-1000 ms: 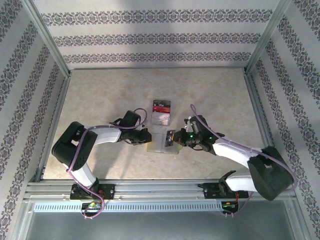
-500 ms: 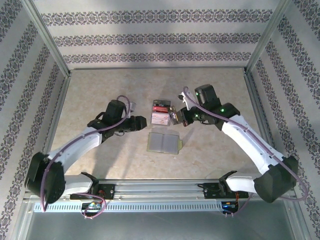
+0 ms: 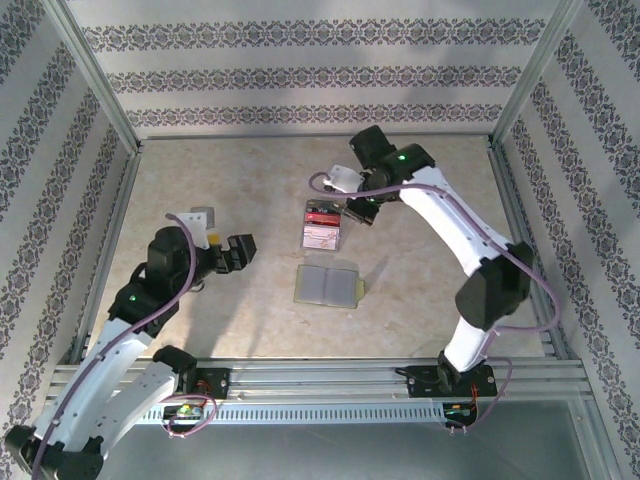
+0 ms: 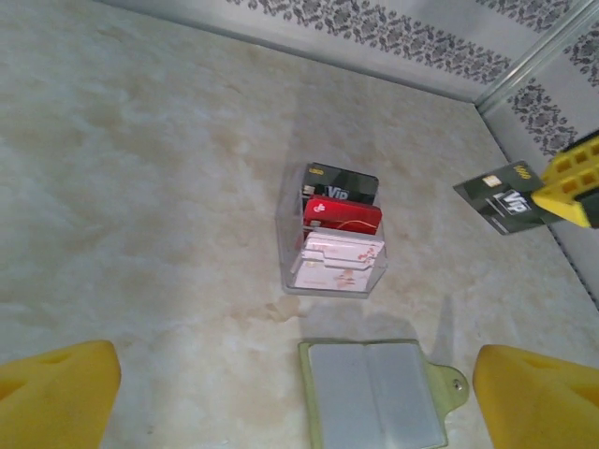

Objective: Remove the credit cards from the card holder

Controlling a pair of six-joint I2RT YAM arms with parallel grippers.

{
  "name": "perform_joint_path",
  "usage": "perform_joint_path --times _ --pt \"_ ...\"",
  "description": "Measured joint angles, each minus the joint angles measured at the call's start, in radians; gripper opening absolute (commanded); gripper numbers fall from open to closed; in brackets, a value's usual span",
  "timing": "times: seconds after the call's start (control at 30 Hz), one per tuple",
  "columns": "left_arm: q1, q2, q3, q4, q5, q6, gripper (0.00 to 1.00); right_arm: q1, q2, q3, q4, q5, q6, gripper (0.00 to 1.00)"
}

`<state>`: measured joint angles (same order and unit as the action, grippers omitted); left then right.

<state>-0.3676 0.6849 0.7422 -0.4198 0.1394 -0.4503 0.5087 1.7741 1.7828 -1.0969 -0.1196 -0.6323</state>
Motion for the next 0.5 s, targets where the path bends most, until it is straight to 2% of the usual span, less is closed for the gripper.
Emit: perform_joint_path --times 0.27,0.5 --pt "0.003 -0.061 -0.001 -0.096 -0.079 0.067 1.00 0.033 0.249 0.249 -0.034 0.116 -0.193 0.00" --pt "0.003 -0.056 -0.001 -0.145 -0.111 0.096 1.00 0.066 0.432 0.481 -0.105 0.141 -0.274 0.00"
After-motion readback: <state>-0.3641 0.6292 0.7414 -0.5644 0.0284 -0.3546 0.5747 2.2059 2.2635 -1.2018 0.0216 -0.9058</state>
